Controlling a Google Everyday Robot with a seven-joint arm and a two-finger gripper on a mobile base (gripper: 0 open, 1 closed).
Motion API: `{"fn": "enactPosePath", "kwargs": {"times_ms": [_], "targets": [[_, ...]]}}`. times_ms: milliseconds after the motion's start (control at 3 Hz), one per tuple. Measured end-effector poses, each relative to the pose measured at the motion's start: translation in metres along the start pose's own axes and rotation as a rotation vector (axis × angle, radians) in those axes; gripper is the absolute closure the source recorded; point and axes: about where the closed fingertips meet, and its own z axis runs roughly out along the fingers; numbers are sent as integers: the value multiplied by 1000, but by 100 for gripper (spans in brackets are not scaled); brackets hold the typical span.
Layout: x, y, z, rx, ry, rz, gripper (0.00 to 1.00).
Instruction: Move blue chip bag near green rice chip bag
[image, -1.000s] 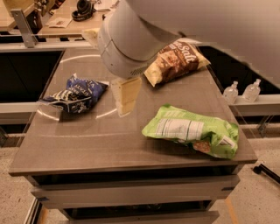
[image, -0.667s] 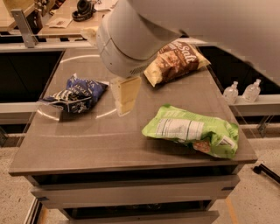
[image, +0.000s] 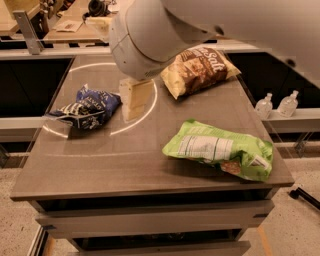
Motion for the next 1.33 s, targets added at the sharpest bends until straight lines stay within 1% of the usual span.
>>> {"fn": "enactPosePath", "kwargs": {"times_ms": [333, 667, 1000, 1333], "targets": [[2, -10, 20, -8, -73, 2, 0], [8, -9, 43, -60, -144, 34, 0], [14, -7, 65, -125, -171, 65, 0], [14, -6, 89, -167, -206, 90, 0]]}}
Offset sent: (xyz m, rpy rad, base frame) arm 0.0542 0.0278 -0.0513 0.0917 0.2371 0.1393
